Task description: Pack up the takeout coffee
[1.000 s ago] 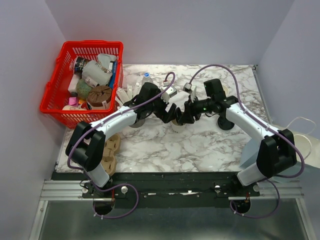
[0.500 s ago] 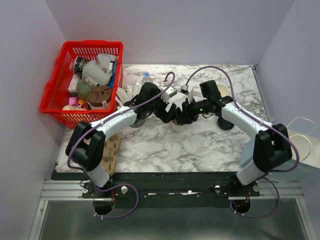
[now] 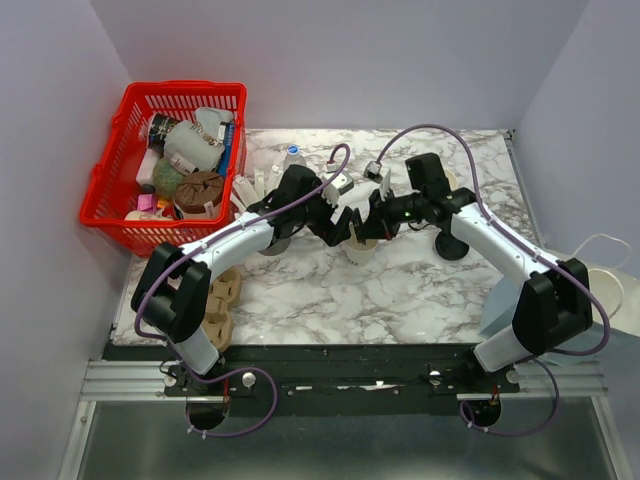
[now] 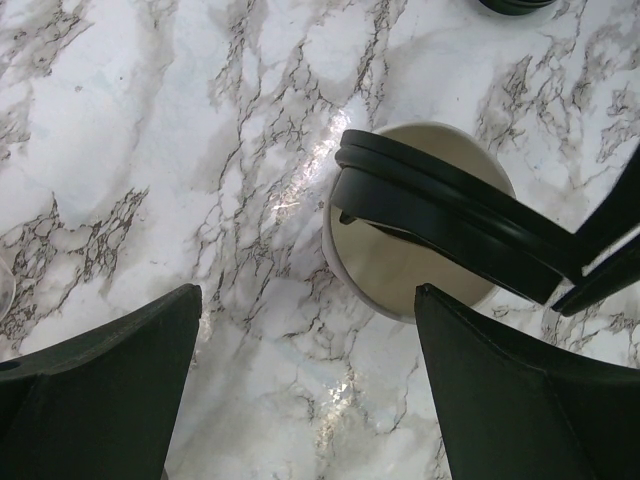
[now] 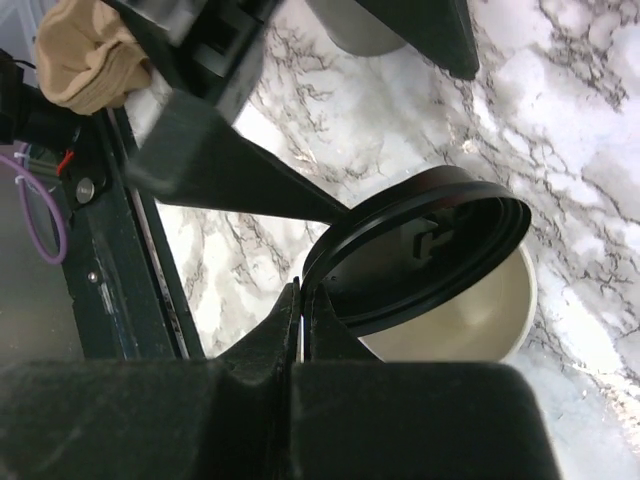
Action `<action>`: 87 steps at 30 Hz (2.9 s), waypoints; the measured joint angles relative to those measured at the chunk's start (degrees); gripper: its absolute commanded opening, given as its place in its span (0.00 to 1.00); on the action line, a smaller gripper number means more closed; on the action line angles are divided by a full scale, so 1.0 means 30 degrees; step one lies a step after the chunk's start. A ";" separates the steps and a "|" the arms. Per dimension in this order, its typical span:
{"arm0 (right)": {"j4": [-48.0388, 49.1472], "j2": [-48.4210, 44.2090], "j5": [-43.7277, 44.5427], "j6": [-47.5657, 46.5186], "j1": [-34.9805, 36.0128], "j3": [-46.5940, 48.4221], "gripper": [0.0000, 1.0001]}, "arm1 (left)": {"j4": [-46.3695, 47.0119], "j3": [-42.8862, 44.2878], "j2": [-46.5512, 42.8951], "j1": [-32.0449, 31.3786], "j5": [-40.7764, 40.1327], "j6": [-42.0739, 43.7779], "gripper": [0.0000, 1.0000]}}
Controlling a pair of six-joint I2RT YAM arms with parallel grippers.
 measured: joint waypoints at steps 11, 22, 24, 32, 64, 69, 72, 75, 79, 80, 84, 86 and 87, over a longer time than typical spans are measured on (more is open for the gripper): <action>-0.0262 0.1851 -0.5559 0.1880 -0.2375 0.1486 0.01 | -0.0175 -0.0007 -0.0495 0.0007 -0.0007 0.0044 0.96; 0.0918 0.4109 -1.0433 0.5574 -0.3526 0.1231 0.05 | -0.0481 -0.0474 -0.1749 0.0058 0.0379 0.0066 0.97; 0.1537 0.4167 -1.0826 0.6237 -0.3534 0.0991 0.05 | -0.0430 -0.0466 -0.1734 0.0058 0.0525 -0.0036 0.96; 0.3067 0.4626 -1.1300 0.8000 -0.4284 -0.0138 0.07 | -0.0153 -0.0277 -0.0605 0.0058 0.0648 -0.0415 0.96; 0.4146 0.5195 -1.1285 0.9340 -0.5399 -0.0415 0.21 | 0.0277 -0.0211 0.0517 0.0066 0.0495 -0.0780 0.96; 0.3847 0.5195 -1.1183 0.8990 -0.5399 -0.0415 0.23 | 0.0277 -0.0211 0.0517 0.0066 0.0495 -0.0787 0.96; 0.3548 0.5195 -1.1074 0.8735 -0.5399 -0.0415 0.24 | 0.0284 -0.0211 0.0517 0.0058 0.0495 -0.0787 0.96; 0.3359 0.5195 -1.0899 0.8480 -0.5421 -0.0415 0.25 | 0.0277 -0.0211 0.0517 0.0066 0.0495 -0.0787 0.96; 0.2973 0.5195 -1.0652 0.8138 -0.5588 -0.0415 0.27 | 0.0277 -0.0211 0.0517 0.0058 0.0495 -0.0787 0.96; 0.2900 0.5195 -1.0601 0.8051 -0.5632 -0.0415 0.27 | 0.0277 -0.0211 0.0517 0.0066 0.0495 -0.0787 0.96; 0.2543 0.5195 -1.0367 0.7825 -0.5756 -0.0415 0.28 | 0.0284 -0.0211 0.0517 0.0066 0.0495 -0.0787 0.96; 0.2397 0.5195 -1.0244 0.7635 -0.5778 -0.0415 0.29 | 0.0284 -0.0211 0.0517 0.0066 0.0495 -0.0787 0.96; 0.2339 0.5195 -1.0178 0.7555 -0.5778 -0.0415 0.29 | 0.0291 -0.0211 0.0517 0.0066 0.0495 -0.0787 0.96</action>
